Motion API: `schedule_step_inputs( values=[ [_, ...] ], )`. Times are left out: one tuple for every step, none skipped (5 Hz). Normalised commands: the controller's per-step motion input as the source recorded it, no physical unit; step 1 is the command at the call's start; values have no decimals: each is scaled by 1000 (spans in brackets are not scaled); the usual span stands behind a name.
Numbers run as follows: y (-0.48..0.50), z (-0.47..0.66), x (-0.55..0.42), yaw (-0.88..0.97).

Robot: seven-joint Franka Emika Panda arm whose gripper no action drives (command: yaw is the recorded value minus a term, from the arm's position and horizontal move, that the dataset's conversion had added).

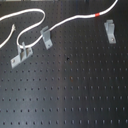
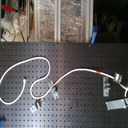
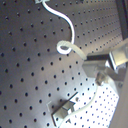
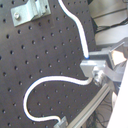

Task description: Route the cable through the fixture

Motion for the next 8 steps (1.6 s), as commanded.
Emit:
schedule_step_inputs(
  values=[
    [-88,91,-159,0],
    [-104,228,-361,69],
    [-130,117,-345,0],
    [-65,65,-315,0],
    [64,113,-300,6],
    [-17,129,-222,237],
    [-50,145,-144,511],
    [-42,176,-116,637]
  ],
)
